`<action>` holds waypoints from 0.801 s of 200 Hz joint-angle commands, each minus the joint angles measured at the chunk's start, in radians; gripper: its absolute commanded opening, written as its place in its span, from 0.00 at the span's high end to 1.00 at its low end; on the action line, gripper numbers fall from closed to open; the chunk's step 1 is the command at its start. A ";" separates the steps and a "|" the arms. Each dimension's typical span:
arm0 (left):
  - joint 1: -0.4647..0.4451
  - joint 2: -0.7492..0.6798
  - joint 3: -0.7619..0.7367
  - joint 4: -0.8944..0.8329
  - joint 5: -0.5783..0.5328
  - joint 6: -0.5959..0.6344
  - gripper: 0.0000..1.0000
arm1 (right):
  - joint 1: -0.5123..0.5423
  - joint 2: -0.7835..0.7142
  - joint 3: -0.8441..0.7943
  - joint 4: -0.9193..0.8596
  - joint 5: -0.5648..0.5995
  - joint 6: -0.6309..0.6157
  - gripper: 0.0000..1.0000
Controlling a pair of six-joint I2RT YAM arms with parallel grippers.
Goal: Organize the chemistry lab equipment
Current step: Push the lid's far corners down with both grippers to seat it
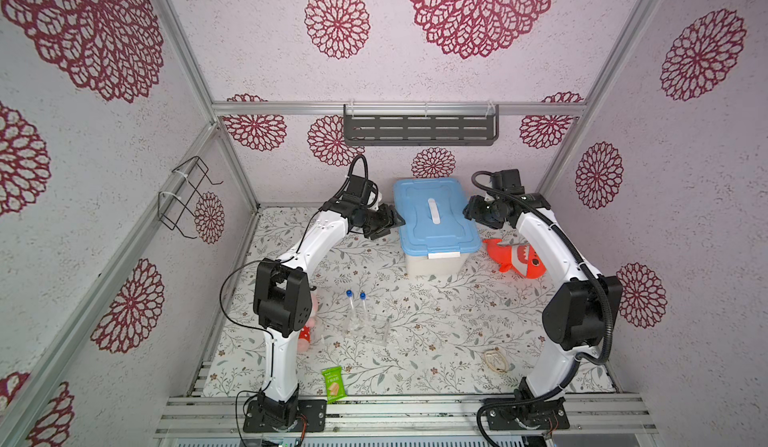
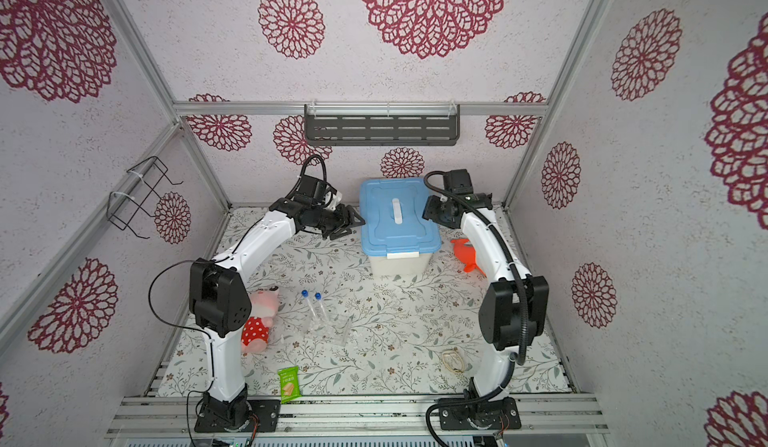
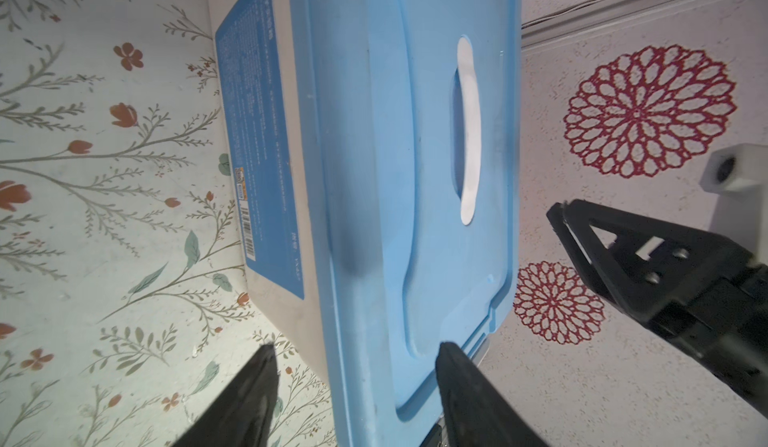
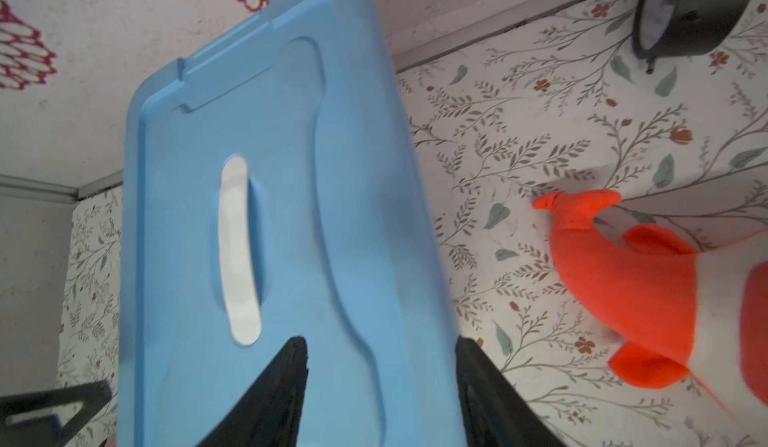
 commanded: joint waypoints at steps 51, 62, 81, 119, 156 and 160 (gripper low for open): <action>-0.053 0.100 0.108 -0.010 0.071 0.045 0.38 | -0.007 0.126 0.036 0.252 -0.268 -0.101 0.41; -0.061 0.105 0.109 -0.009 0.076 0.045 0.38 | -0.005 0.142 0.043 0.276 -0.315 -0.113 0.42; -0.080 0.111 0.108 -0.013 0.091 0.048 0.38 | -0.004 0.174 0.066 0.282 -0.375 -0.131 0.44; -0.127 0.096 0.086 -0.026 0.113 0.045 0.39 | 0.008 0.206 0.092 0.278 -0.461 -0.165 0.45; -0.167 0.052 0.014 0.004 0.116 0.020 0.37 | 0.037 0.228 0.106 0.257 -0.470 -0.211 0.46; -0.170 0.047 0.006 0.009 0.115 0.019 0.37 | 0.043 0.233 0.113 0.251 -0.463 -0.213 0.45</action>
